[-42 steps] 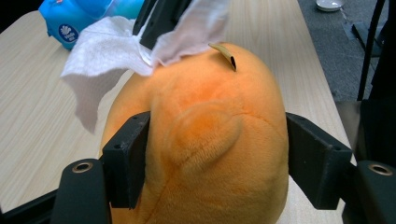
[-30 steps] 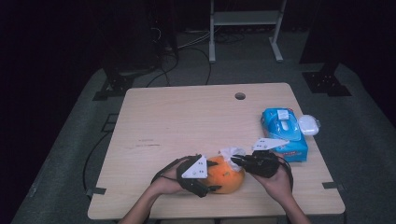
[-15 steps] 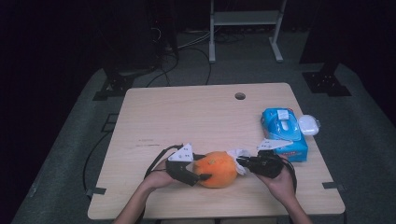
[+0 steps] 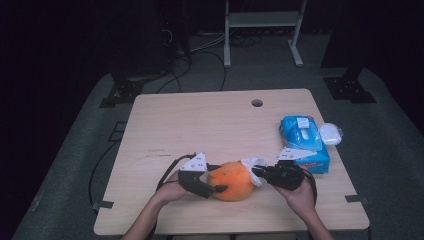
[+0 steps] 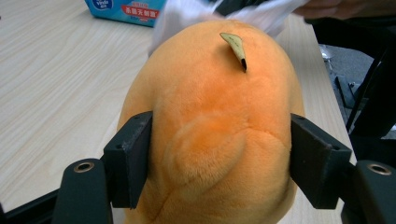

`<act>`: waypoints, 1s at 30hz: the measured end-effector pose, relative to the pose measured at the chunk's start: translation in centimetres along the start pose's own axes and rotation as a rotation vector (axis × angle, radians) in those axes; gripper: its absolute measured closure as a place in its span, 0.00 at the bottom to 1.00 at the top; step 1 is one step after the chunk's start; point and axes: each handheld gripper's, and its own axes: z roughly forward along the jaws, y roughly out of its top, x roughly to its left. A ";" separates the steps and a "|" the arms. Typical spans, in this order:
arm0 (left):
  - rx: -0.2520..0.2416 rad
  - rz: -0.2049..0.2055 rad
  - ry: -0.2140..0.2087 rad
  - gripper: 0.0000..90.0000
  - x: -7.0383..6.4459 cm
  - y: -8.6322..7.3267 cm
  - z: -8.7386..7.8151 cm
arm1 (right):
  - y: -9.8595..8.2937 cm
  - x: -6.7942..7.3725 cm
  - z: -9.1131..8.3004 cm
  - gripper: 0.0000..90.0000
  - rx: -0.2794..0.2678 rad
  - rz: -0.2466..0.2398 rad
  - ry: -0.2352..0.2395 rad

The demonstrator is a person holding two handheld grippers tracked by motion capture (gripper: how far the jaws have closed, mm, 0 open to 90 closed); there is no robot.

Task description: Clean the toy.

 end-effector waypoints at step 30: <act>-0.058 -0.023 0.054 0.31 -0.8 0.4 1.4 | 1.6 3.8 0.4 0.91 -0.015 -0.154 -0.007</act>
